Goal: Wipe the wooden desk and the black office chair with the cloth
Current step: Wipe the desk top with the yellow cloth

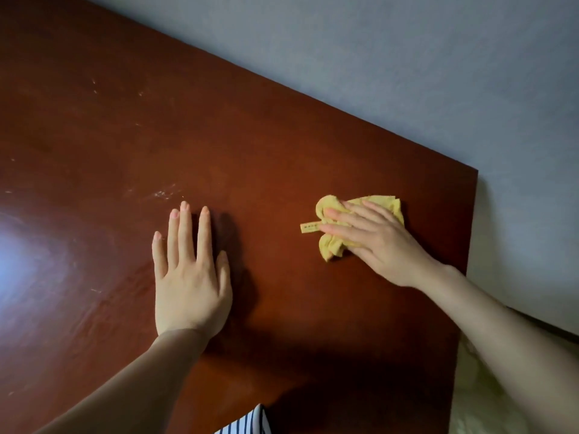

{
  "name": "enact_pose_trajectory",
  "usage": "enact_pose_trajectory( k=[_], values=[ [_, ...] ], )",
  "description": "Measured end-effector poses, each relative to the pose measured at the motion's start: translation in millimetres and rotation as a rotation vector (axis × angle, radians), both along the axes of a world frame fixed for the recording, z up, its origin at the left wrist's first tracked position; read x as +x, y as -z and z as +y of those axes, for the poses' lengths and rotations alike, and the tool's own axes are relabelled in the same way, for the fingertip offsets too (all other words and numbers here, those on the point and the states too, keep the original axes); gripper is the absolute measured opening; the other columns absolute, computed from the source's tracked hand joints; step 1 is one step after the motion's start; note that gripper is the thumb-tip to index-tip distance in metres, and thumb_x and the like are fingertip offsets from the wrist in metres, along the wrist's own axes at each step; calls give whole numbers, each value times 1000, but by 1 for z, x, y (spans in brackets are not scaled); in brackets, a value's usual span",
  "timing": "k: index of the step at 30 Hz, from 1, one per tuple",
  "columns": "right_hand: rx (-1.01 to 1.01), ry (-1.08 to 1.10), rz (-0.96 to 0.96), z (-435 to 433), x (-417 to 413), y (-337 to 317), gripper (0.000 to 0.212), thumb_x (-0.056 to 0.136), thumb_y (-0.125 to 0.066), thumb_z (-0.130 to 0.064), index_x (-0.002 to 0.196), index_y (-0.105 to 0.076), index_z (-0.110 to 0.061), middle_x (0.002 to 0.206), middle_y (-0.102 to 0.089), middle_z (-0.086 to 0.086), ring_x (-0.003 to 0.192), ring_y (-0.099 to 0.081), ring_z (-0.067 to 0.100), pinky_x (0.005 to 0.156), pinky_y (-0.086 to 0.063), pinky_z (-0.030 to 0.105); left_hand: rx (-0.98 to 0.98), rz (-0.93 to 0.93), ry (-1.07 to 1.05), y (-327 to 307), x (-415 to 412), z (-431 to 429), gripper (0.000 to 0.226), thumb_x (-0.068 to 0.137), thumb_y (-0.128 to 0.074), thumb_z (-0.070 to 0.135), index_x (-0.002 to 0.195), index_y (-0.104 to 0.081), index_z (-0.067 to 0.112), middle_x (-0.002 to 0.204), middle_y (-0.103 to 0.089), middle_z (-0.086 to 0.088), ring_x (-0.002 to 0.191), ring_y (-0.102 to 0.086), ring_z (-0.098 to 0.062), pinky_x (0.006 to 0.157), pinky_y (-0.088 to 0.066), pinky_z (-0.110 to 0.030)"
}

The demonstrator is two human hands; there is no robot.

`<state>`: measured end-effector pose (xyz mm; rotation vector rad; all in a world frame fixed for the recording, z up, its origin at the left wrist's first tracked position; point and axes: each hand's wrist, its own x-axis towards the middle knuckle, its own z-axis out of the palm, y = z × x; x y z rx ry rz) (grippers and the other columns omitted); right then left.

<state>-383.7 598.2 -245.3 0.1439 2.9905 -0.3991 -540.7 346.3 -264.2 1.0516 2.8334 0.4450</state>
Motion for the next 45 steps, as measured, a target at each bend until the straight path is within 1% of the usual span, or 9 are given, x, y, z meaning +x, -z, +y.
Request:
enact_pose_trajectory(
  k=[3, 6, 10, 13, 20, 27, 33, 41, 45],
  values=[
    [8, 181, 32, 26, -19, 0, 46, 96, -29, -36, 141, -33, -35, 147, -31, -14, 139, -24, 12, 116, -9, 36, -7, 2, 7, 1, -1, 0, 59, 97, -20, 36, 151, -20, 11, 159, -11, -13, 148, -4, -26, 118, 8, -37],
    [48, 385, 87, 50, -50, 2, 42, 99, -36, -32, 141, -39, -35, 149, -36, -9, 141, -28, 20, 115, -12, 40, -12, 6, 16, 1, -1, 1, 59, 97, -21, 36, 151, -21, 12, 159, -13, -14, 147, -5, -27, 118, 5, -40],
    [125, 668, 102, 55, -108, 5, 41, 102, -36, -34, 142, -37, -41, 153, -30, -13, 143, -21, 16, 115, -10, 38, -10, 9, 23, 2, -2, 1, 58, 97, -21, 35, 151, -21, 14, 159, -12, -13, 147, -5, -26, 118, 3, -41],
    [99, 779, 95, 37, -137, 8, 41, 101, -37, -34, 141, -37, -43, 153, -28, -14, 144, -17, 15, 116, -9, 39, -10, 5, 23, 3, -2, 1, 58, 97, -22, 33, 151, -20, 14, 159, -12, -13, 148, -4, -25, 118, 1, -43],
    [78, 445, 93, -46, -124, 8, 44, 100, -39, -34, 142, -34, -45, 151, -32, -15, 143, -20, 13, 116, -9, 38, 11, -5, 18, 2, -3, 2, 57, 96, -21, 31, 150, -22, 13, 159, -13, -14, 147, -7, -27, 119, -2, -46],
    [18, 263, 163, -115, -36, 10, 41, 96, -41, -32, 136, -49, -34, 142, -48, -9, 137, -37, 17, 115, -20, 42, 14, -1, 15, 3, -1, 1, 57, 96, -22, 32, 150, -21, 13, 159, -12, -13, 147, -5, -27, 119, 1, -44],
    [16, -1, 182, -97, 38, 11, 41, 95, -48, -24, 134, -51, -31, 141, -48, -7, 135, -38, 16, 114, -24, 41, 25, 9, 7, 4, -1, 0, 58, 95, -24, 32, 150, -23, 13, 159, -14, -13, 147, -7, -27, 118, 1, -43],
    [-26, 354, 115, 11, 58, 8, 46, 93, -38, -32, 139, -39, -28, 142, -39, -9, 134, -38, 24, 112, -18, 35, 22, 6, 17, 3, -1, 0, 58, 96, -23, 31, 150, -23, 11, 159, -13, -13, 147, -5, -26, 118, 4, -41],
    [-37, 540, 145, 60, 31, 7, 45, 94, -42, -29, 140, -41, -29, 144, -39, -7, 137, -35, 28, 113, -22, 48, 26, 0, 22, 3, 0, -1, 58, 96, -22, 32, 150, -23, 11, 159, -13, -13, 147, -3, -25, 118, 6, -40]
  ],
)
